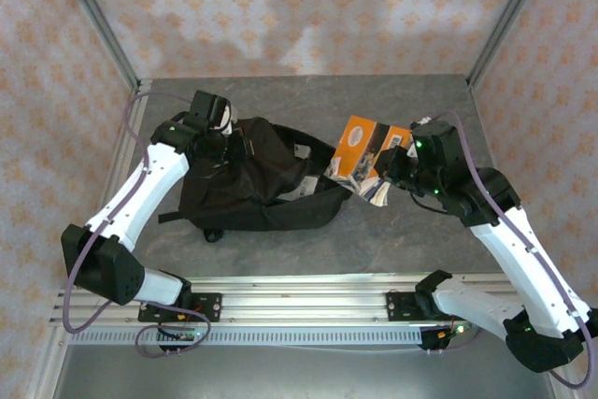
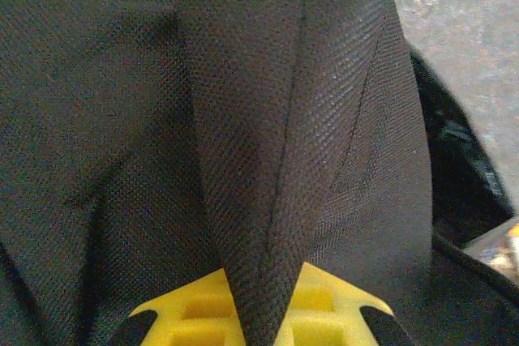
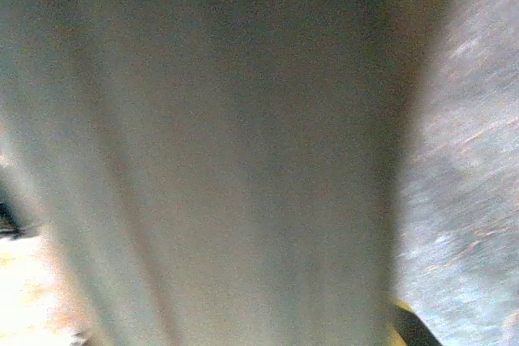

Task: Pack the student bag
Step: Open the student bag at the center of the table.

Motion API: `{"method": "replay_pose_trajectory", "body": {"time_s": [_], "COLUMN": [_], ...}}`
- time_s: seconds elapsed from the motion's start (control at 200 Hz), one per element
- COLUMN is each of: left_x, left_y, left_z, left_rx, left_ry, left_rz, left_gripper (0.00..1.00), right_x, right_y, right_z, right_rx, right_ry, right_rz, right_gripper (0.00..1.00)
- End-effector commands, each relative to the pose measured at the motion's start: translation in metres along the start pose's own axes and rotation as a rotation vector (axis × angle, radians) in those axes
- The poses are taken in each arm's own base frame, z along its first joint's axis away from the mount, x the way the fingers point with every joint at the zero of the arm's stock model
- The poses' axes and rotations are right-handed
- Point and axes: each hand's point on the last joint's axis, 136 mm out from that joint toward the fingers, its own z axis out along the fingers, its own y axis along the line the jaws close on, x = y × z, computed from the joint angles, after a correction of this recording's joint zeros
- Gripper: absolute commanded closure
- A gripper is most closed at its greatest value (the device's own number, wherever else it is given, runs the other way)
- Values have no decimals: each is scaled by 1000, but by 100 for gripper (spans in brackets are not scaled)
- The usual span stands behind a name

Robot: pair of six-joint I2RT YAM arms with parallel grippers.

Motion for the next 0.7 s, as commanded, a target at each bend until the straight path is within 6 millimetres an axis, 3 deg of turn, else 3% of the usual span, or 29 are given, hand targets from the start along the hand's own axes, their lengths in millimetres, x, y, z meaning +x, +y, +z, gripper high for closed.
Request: {"method": "replay_pose_trajectory", "body": {"time_s": [0.0, 0.21, 0.3, 0.4, 0.455, 0.53, 0.595, 0.696], "left_x": [-24, -23, -20, -12, -4, 10, 23, 45], "left_y": [-70, -67, -53, -45, -52, -76, -97, -122], "left_z": [-31, -31, -30, -38, -42, -42, -34, -15], "left_rx": [322, 299, 218, 112, 74, 77, 93, 80], "left_ry": [-93, -85, -83, -95, -98, -80, -30, 49], "left_rz": [21, 36, 35, 74, 132, 228, 277, 382], "left_gripper": [100, 99, 57, 37, 31, 24, 17, 16], "right_x": [12, 17, 16, 7, 6, 10, 13, 13], "right_y": [32, 46, 50, 46, 40, 37, 37, 38], "right_z": [17, 51, 62, 64, 66, 69, 71, 70], "right_rx": [-163, -238, -300, -349, -354, -365, -372, -387], "right_ry": [117, 209, 234, 193, 186, 202, 215, 212], "right_rz": [143, 285, 334, 387, 409, 420, 424, 420], "right_gripper": [100, 100, 100, 100, 100, 100, 100, 100]}}
